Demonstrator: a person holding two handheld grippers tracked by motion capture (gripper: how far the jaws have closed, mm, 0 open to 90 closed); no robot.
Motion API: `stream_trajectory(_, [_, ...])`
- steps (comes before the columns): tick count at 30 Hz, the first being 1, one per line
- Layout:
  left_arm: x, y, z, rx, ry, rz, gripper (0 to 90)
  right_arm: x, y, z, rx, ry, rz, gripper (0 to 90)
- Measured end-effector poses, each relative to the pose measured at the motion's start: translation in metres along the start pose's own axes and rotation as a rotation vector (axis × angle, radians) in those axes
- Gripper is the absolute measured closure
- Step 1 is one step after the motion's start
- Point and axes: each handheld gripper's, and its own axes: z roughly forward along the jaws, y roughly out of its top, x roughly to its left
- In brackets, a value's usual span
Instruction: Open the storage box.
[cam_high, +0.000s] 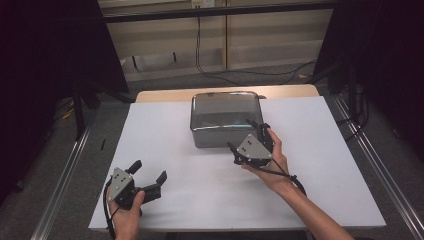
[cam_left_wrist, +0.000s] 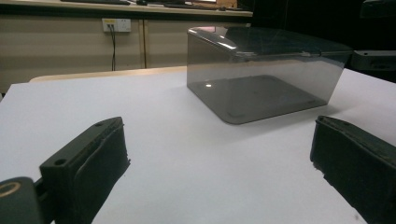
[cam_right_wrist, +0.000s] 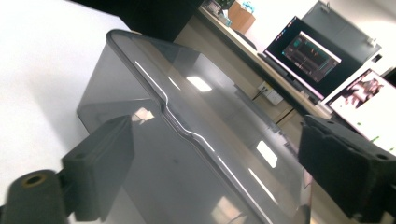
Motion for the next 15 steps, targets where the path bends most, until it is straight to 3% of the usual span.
stream_trajectory(5, [0.0,0.0,0.0,-0.001,0.0,0.001,3.7,0.005,-0.002,0.006,0.006,-0.04,-0.152,16.3])
stream_trajectory(7, [0.0,0.0,0.0,-0.002,-0.004,0.0,3.7,0.006,-0.003,0.007,0.006,-0.045,-0.165,16.9])
stream_trajectory(10, [0.0,0.0,0.0,-0.001,-0.004,0.003,3.6,0.009,-0.002,0.009,0.008,-0.061,-0.237,19.1])
stream_trajectory(11, [0.0,0.0,0.0,-0.001,-0.005,0.003,3.6,0.011,0.0,0.011,0.006,-0.071,-0.297,21.0])
stream_trajectory(12, [0.0,0.0,0.0,-0.001,-0.004,0.003,3.6,0.011,0.0,0.011,0.006,-0.071,-0.297,21.0])
stream_trajectory(13, [0.0,0.0,0.0,-0.001,-0.003,0.003,3.6,0.012,0.001,0.011,0.003,-0.075,-0.335,22.8])
stream_trajectory(15, [0.0,0.0,0.0,-0.004,-0.001,0.001,3.6,0.017,0.002,0.013,0.011,-0.089,-0.442,26.9])
